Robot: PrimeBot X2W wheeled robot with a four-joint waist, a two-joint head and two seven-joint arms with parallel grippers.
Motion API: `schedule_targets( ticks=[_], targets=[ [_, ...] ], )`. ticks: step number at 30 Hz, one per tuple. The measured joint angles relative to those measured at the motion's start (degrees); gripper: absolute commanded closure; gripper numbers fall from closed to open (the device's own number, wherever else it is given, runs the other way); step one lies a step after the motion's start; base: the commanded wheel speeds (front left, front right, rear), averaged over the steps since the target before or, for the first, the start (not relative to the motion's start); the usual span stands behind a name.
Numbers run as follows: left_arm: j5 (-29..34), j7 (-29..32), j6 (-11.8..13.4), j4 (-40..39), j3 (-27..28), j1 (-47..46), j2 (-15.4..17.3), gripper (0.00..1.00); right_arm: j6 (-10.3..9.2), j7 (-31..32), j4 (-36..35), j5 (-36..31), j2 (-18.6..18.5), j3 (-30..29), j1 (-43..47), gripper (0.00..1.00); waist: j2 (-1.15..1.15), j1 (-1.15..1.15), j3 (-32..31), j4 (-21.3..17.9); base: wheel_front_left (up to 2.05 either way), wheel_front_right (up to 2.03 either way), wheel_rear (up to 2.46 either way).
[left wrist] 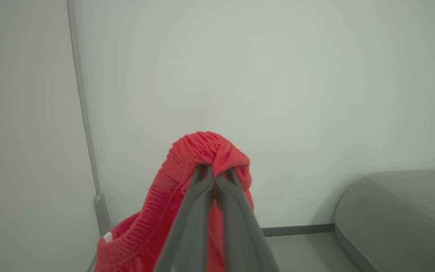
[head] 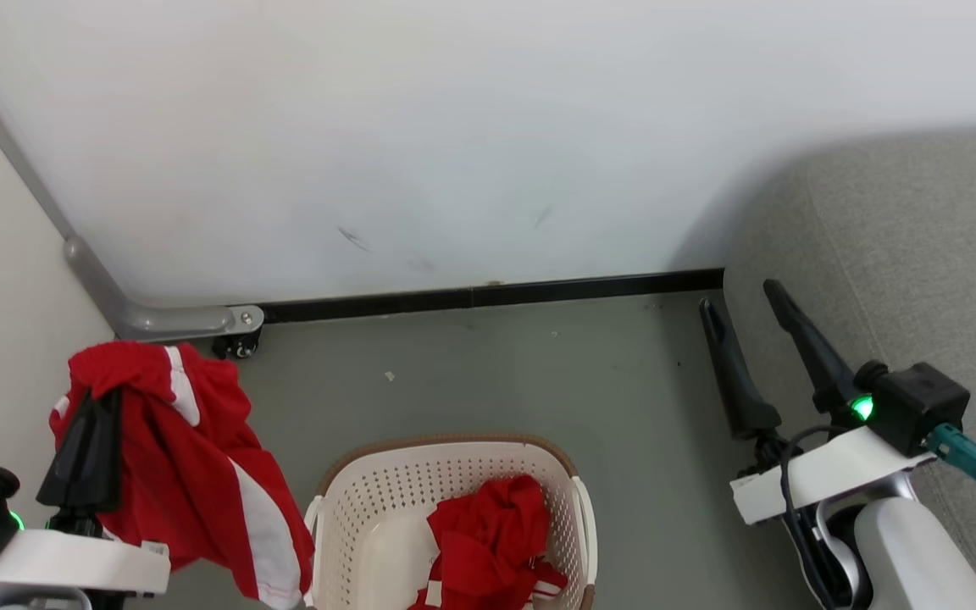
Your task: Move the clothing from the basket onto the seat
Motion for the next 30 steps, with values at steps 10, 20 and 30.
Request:
schedule_targets(
  ticks=[10,20,30],
  targets=[
    [1.4,0.0,0.0,-0.5,0.5,3.5,-1.3,1.0,0.0,0.0,0.5,0.6,0.1,1.4,2.8,0.0,0.0,0.0,-3.0,-0.7,0.0,0.0,0.0],
    [2.5,0.0,0.0,-2.0,2.0,5.6,-2.2,1.0,0.0,0.0,0.4,1.1,0.1,2.8,3.2,0.0,0.0,0.0,-4.2,-1.8,0.0,0.0,0.0],
    [2.8,0.0,0.0,-3.4,1.3,5.5,-3.1,1.0,0.0,0.0,0.0,1.7,0.1,7.2,3.9,0.0,0.0,0.0,-3.8,-2.1,0.0,0.0,0.0]
  ],
)
